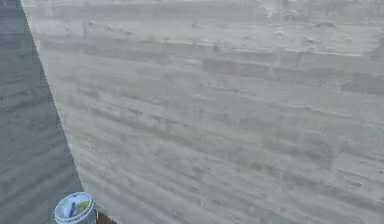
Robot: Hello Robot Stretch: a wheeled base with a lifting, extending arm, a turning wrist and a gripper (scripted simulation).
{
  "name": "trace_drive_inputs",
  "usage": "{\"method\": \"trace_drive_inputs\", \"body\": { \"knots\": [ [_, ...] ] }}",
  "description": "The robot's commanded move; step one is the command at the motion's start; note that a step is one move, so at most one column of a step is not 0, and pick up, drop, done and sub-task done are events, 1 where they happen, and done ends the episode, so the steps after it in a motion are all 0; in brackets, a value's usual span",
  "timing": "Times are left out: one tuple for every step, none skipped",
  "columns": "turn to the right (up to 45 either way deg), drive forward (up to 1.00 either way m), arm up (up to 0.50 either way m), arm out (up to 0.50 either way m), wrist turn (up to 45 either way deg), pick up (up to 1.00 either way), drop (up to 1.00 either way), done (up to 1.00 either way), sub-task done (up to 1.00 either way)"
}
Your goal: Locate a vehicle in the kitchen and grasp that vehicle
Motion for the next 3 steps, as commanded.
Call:
{"method": "trace_drive_inputs", "body": {
  "knots": [
    [-45.0, 0.0, 0.0, 0.0, 0.0, 0.0, 0.0, 0.0, 0.0],
    [-45.0, 0.0, 0.0, 0.0, 0.0, 0.0, 0.0, 0.0, 0.0],
    [-45.0, 0.0, 0.0, 0.0, 0.0, 0.0, 0.0, 0.0, 0.0]
  ]
}}
